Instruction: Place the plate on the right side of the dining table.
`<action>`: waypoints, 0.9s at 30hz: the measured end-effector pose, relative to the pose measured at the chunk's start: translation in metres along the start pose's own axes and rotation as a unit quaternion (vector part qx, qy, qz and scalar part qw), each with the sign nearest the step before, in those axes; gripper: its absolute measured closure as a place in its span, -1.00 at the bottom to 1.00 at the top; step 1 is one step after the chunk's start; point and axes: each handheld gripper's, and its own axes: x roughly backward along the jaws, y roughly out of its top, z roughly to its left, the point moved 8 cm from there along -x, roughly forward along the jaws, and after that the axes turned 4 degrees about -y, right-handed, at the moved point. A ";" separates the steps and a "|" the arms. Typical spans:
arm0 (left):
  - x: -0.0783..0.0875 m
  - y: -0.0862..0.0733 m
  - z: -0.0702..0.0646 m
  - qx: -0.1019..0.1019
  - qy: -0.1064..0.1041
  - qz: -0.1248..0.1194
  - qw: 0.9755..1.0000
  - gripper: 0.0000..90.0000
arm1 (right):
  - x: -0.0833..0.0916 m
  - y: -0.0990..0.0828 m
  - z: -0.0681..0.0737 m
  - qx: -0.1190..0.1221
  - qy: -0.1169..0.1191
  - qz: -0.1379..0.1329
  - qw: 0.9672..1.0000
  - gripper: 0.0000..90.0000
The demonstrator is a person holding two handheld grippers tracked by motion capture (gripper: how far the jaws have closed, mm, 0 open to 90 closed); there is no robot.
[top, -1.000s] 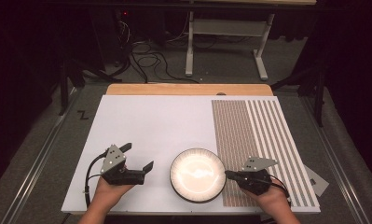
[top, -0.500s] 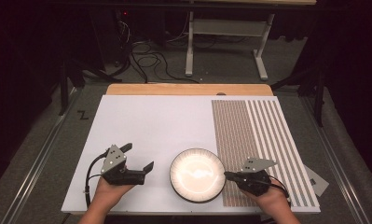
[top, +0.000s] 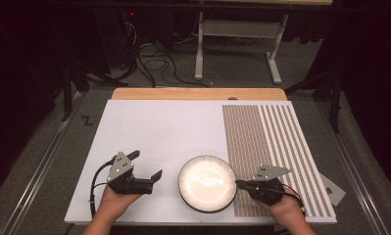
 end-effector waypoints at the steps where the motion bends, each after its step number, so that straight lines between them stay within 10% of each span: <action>1: 0.000 0.000 0.000 0.000 0.000 0.000 1.000 -0.99 | 0.000 0.000 0.000 0.000 0.000 0.001 1.000 1.00; 27: 0.000 0.000 -0.001 -0.001 -0.003 0.001 1.000 -0.99 | -0.007 0.004 0.004 0.004 0.001 0.005 1.000 1.00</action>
